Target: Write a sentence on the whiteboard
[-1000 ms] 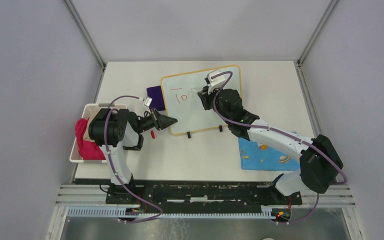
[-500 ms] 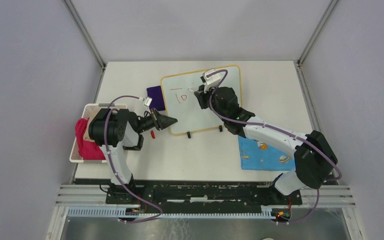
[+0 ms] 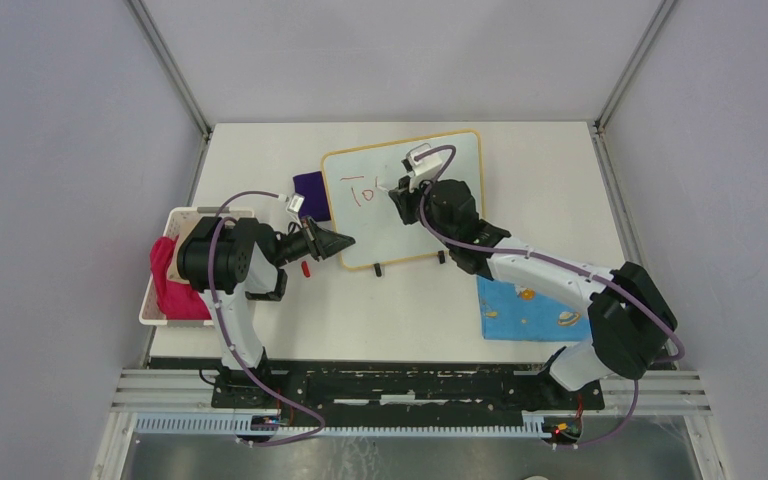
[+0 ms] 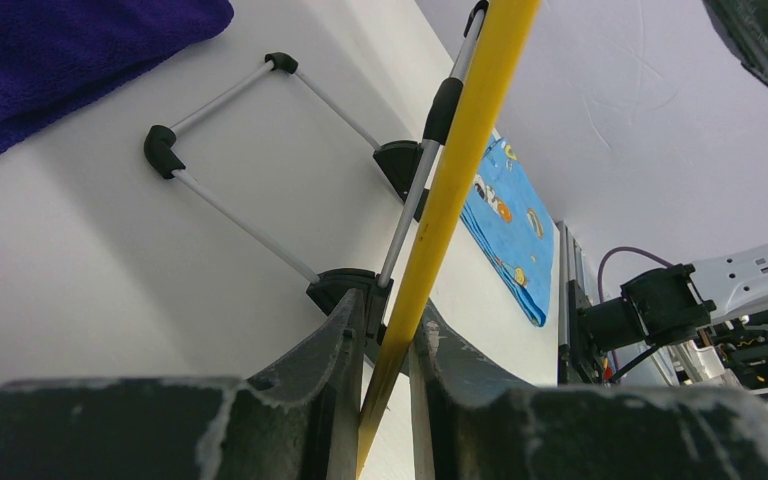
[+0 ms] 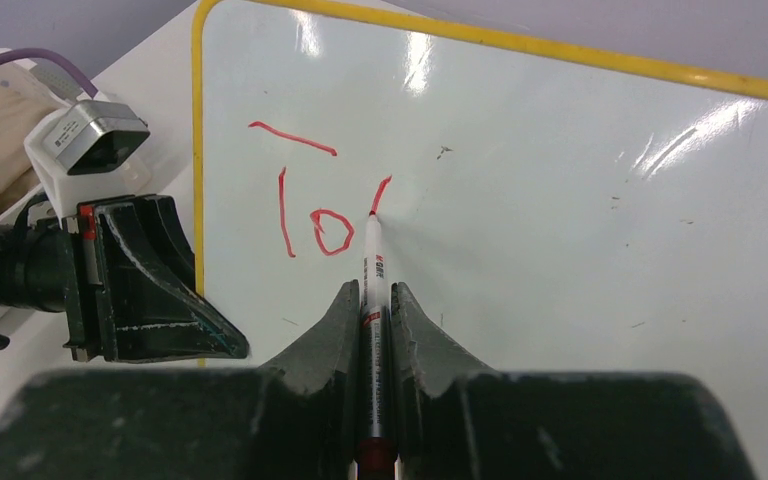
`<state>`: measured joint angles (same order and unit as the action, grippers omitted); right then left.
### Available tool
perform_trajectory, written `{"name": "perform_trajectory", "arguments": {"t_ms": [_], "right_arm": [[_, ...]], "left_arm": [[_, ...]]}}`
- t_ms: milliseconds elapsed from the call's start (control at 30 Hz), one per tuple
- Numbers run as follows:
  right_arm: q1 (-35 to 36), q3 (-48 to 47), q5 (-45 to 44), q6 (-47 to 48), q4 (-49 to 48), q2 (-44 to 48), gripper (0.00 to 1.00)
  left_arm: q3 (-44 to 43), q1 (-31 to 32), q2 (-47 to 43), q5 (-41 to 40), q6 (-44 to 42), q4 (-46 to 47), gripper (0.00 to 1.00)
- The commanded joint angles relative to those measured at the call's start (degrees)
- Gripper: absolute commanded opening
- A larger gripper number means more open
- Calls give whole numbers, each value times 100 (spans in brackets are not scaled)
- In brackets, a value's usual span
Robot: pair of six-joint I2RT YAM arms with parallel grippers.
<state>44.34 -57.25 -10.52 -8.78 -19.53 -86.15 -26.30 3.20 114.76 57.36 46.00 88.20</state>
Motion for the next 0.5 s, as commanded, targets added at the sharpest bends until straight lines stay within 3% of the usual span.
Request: {"name": "perform_trajectory", "arguments": {"t_ms": [0, 467], "right_arm": [[-18, 276, -52, -100, -77, 193, 0], [-32, 714, -338, -81, -166, 530, 0]], "left_arm": [[-23, -48, 188, -292, 111, 892, 2], [-11, -35, 176, -292, 102, 896, 2]]}}
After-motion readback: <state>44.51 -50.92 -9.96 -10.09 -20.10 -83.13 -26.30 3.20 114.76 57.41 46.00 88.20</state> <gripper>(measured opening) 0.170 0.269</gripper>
